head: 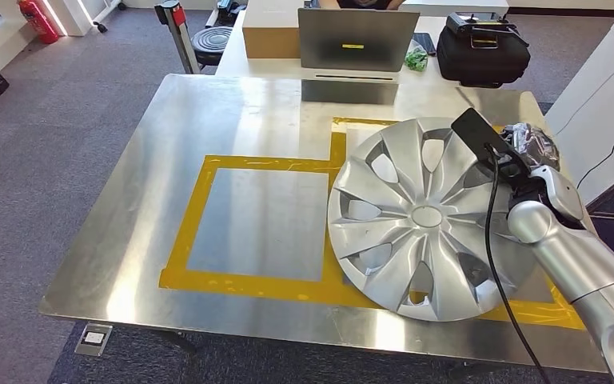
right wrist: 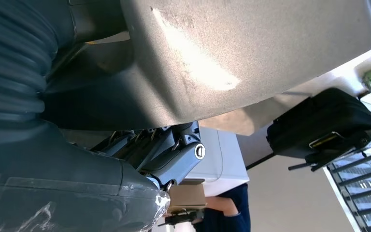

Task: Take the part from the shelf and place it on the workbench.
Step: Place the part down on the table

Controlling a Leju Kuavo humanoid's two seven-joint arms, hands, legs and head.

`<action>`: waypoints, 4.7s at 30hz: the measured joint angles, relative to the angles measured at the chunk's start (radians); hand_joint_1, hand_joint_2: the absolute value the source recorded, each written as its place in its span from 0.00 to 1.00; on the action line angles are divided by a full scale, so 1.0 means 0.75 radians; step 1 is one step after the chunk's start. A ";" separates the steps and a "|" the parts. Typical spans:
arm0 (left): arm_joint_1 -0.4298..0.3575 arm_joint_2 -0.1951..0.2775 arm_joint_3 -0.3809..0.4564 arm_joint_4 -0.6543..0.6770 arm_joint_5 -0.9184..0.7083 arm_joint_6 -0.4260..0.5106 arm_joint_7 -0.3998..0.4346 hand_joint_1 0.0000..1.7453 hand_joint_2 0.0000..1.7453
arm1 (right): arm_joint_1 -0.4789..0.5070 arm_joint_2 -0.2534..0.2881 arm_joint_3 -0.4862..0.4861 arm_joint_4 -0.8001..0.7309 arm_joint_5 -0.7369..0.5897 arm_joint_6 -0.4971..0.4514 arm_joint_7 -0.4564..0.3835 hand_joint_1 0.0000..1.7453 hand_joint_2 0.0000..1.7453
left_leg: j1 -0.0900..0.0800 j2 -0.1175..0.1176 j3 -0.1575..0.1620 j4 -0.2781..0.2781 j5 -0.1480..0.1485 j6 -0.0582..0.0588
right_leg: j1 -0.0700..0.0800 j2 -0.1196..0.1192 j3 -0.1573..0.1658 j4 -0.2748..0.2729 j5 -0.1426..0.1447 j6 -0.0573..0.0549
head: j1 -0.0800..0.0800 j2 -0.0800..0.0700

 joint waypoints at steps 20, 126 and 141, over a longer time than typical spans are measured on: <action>0.009 -0.011 0.001 0.001 0.023 0.013 -0.030 0.00 1.00 | -0.217 0.025 0.109 -0.011 0.087 0.057 0.117 1.00 1.00 | 0.000 0.000 0.000 0.000 0.000 0.000 | 0.000 0.000 0.000 0.000 0.000 0.000 | 0.000 0.000; 0.046 -0.013 -0.001 0.001 0.102 0.081 -0.065 0.00 0.00 | -0.078 -0.028 0.070 0.008 0.407 0.062 0.139 0.00 0.00 | 0.000 0.000 0.002 0.000 0.000 0.000 | 0.000 0.000 0.001 -0.001 0.000 0.000 | 0.000 0.000; 0.054 -0.005 0.001 0.009 0.182 0.166 -0.138 0.00 0.00 | -0.071 -0.147 -0.220 -0.714 0.014 -0.251 0.020 0.00 0.00 | -0.001 0.000 0.003 0.000 0.000 0.001 | 0.000 0.001 0.002 -0.001 0.000 0.000 | 0.000 0.000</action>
